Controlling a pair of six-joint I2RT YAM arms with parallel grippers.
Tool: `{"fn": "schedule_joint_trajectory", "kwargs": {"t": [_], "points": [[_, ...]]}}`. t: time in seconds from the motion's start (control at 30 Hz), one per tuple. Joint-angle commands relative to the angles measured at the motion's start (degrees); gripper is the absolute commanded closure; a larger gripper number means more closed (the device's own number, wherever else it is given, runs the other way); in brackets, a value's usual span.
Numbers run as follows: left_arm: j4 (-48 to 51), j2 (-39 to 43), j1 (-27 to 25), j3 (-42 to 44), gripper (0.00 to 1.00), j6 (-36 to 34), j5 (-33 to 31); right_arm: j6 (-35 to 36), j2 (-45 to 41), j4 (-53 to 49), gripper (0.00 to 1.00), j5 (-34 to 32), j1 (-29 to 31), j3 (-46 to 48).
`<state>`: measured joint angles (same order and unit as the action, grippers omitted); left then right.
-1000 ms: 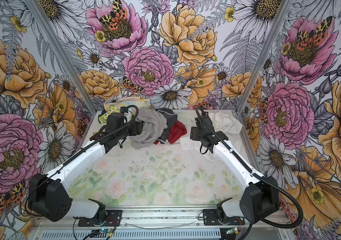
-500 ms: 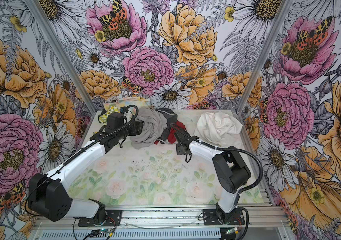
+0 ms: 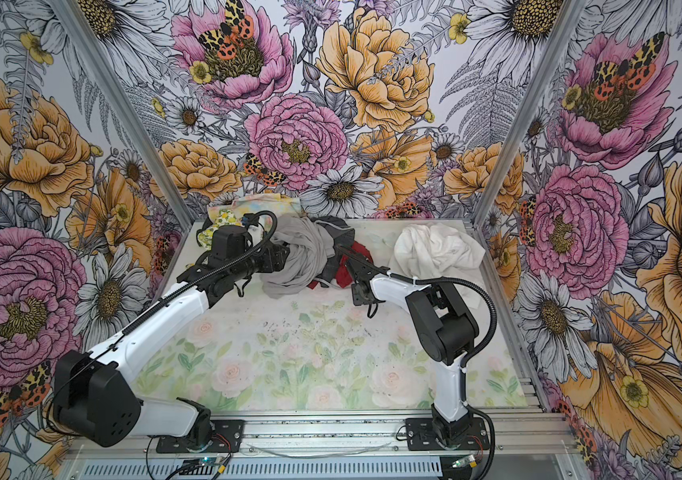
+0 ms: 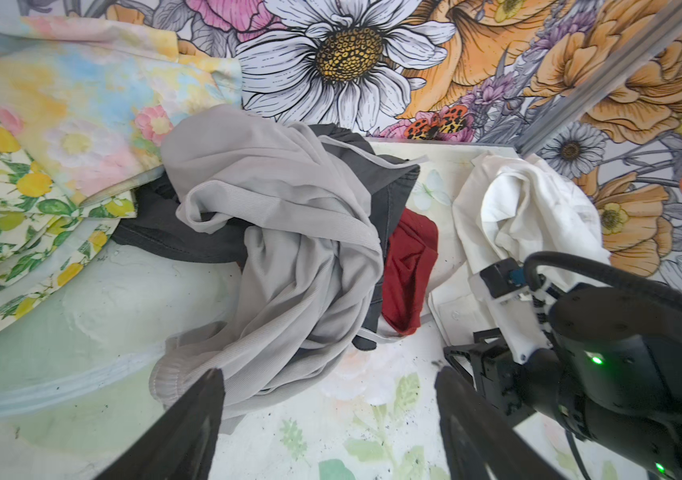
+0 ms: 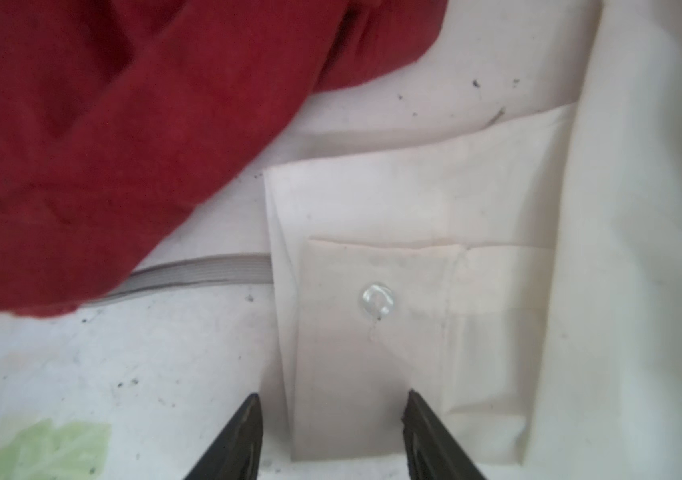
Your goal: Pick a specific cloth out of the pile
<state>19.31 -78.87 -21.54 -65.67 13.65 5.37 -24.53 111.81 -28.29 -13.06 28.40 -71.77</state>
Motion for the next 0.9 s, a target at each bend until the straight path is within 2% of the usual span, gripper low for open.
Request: {"fn": "schedule_joint_trajectory", "kwargs": {"t": [0.0, 0.13, 0.2, 0.33, 0.6, 0.87], "points": [[-0.4, 1.8, -0.5, -0.1, 0.18, -3.1, 10.1, -0.3, 1.0, 1.8, 0.48, -0.7, -0.9, -0.5], [-1.1, 2.1, -1.2, 0.1, 0.18, -4.0, 17.6, -0.8, 1.1, 3.5, 0.60, 0.2, -1.9, 0.7], [-1.2, 2.3, -1.9, 0.1, 0.18, -4.8, 19.6, -1.3, 1.2, 4.4, 0.70, 1.2, -2.5, 1.0], [-1.3, 2.9, -3.2, 0.6, 0.19, -6.4, 21.1, -1.5, 0.1, 5.0, 0.98, 1.4, -3.3, 1.3], [-1.8, 1.7, -4.8, 0.7, 0.18, -5.6, 19.6, -1.3, -11.0, 5.0, 1.00, -0.5, -6.3, 2.7], [-1.8, 0.9, -6.6, 0.4, 0.18, -3.5, 17.1, 1.0, -24.1, 2.0, 1.00, -3.9, -16.2, 2.5]]}}
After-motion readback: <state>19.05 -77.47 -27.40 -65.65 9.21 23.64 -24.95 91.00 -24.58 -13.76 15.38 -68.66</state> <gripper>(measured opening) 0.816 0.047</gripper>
